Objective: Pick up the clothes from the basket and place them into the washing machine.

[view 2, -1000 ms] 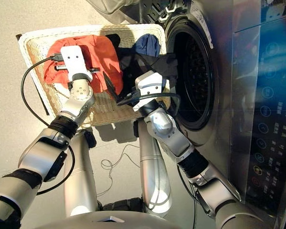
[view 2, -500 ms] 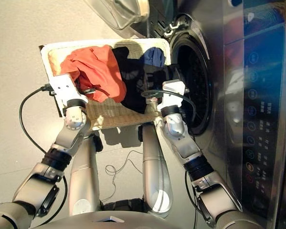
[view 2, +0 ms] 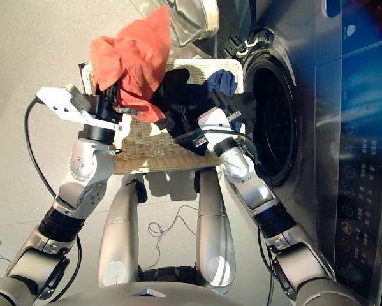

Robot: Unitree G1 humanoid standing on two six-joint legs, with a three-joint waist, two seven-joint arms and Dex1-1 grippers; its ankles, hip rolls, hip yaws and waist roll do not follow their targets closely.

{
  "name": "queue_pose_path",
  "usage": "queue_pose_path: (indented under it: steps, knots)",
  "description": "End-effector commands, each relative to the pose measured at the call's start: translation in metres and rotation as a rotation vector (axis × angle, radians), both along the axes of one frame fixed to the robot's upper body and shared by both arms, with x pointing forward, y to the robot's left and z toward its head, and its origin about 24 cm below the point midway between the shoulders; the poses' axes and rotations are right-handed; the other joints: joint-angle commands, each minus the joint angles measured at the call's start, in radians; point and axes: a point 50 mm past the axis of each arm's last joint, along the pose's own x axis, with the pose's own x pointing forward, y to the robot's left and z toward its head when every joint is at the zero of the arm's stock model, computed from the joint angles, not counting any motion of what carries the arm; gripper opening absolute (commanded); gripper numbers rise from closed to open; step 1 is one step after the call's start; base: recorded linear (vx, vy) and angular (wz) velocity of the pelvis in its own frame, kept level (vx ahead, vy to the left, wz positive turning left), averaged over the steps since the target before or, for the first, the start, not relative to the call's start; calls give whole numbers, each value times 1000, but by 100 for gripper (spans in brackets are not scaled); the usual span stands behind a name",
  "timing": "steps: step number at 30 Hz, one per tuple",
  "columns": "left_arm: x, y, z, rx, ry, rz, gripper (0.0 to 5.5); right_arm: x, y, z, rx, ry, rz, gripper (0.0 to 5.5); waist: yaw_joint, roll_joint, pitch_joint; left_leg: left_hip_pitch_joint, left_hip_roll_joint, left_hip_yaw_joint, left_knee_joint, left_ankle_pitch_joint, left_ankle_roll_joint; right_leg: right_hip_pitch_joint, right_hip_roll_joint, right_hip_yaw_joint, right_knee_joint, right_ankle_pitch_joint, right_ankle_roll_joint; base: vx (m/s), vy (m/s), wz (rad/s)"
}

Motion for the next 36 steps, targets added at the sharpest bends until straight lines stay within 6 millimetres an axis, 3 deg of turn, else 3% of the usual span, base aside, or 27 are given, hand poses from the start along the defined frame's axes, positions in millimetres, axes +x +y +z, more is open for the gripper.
queue_pose_path:
  steps: [1,8,12,17,18,19,20,27,31,33,34,35,36]
  knots:
    - [-30,-16,27,-27,-137,-244,0,-14,16,51,-51,-238,123,550,-10,17,-37,6,-11,-37,163,-174,7,83,-33,18,-317,250,91,0,0,0]
    - [-30,-30,9,61,-23,-414,0,-13,42,97,-83,-424,159,550,-7,22,-26,12,-8,-31,174,-174,9,86,-29,29,-312,251,89,0,0,0]
    - [-30,-31,4,99,-4,-440,0,-16,48,110,-78,-493,167,550,-8,23,-25,14,-6,-32,173,-170,8,86,-30,30,-311,251,88,0,0,0]
    - [-29,-30,3,119,-1,-438,0,-20,50,113,-60,-519,173,550,-10,24,-25,11,-6,-33,180,-171,8,85,-28,30,-304,248,86,0,0,0]
    - [-29,-29,3,119,-3,-434,0,-20,50,112,-58,-515,176,414,-11,25,-24,9,-5,-32,181,-170,8,83,-28,28,-301,248,85,0,0,0]
    - [-29,-29,3,121,-5,-431,0,-20,50,111,-64,-512,176,188,-11,24,-24,8,-5,-31,181,-170,8,82,-28,26,-300,247,85,0,0,0]
    - [-28,-28,3,125,-9,-426,0,-19,48,109,-69,-508,172,0,-12,24,-24,5,-6,-33,183,-170,7,81,-28,26,-298,247,85,0,0,0]
    - [-27,-26,6,116,-25,-394,0,-12,35,88,-71,-421,128,0,-11,25,-20,-2,-6,-37,185,-169,7,79,-28,22,-302,248,85,0,0,0]
    - [-27,-25,5,105,-24,-377,0,-7,22,64,-51,-330,89,0,-15,27,-15,-6,-7,-39,191,-168,8,80,-29,19,-301,246,85,0,0,0]
    - [-27,-24,6,91,-32,-363,0,-3,11,41,-10,-237,53,0,-15,30,-11,-4,-6,-41,198,-177,7,85,-27,17,-294,237,86,0,0,0]
    - [-27,-24,6,91,-33,-363,0,-3,11,41,-9,-238,53,0,-16,29,-12,-6,-8,-41,192,-169,8,83,-29,17,-300,244,86,0,0,0]
    - [-25,-22,7,70,-37,-337,0,-3,2,27,-1,-196,17,0,-18,29,-11,-6,-9,-43,194,-170,8,82,-29,17,-299,242,86,0,0,0]
    - [-25,-22,7,70,-37,-337,0,-3,2,27,-1,-196,17,0,-18,29,-11,-6,-10,-44,193,-169,8,83,-30,17,-300,242,86,0,0,0]
